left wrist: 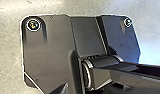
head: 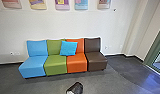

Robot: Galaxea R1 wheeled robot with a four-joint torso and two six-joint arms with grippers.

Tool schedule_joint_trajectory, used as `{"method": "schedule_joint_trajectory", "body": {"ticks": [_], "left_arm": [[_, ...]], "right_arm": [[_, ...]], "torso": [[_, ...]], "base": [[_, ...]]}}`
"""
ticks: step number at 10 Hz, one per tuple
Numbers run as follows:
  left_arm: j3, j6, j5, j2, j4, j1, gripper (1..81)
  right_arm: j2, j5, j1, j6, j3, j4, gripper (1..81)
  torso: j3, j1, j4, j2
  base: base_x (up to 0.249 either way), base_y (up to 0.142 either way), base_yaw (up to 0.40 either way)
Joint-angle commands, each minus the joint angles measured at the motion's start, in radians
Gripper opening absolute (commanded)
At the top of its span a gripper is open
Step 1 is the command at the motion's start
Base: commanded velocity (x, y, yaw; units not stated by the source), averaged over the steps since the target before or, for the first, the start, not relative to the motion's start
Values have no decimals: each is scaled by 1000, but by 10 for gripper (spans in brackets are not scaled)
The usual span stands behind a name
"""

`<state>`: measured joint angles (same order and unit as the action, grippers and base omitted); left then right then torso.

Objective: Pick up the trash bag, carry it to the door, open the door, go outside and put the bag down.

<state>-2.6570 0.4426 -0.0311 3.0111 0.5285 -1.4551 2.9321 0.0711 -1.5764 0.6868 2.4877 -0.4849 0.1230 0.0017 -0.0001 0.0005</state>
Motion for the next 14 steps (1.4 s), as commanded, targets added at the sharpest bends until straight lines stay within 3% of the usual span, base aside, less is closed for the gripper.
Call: {"method": "schedule_joint_trajectory", "body": {"ticks": [1, 4, 9, 14], "left_arm": [[5, -1, 43, -1, 1, 37, 811], [5, -1, 43, -3, -1, 37, 811], [5, -1, 43, -3, -1, 35, 811], [3, -1, 43, -3, -1, 37, 811]], "right_arm": [[3, -74, 22, 5, -6, 17, 811], [3, -74, 22, 5, -3, 17, 811], [3, -74, 20, 5, -3, 17, 811], [3, -74, 25, 3, -3, 14, 811]], "torso": [[0, 0, 0, -1], [0, 0, 0, -1], [0, 0, 0, -1], [0, 0, 0, -1]], "base": [[129, 0, 0], [129, 0, 0], [127, 65, 0], [119, 0, 0]]}}
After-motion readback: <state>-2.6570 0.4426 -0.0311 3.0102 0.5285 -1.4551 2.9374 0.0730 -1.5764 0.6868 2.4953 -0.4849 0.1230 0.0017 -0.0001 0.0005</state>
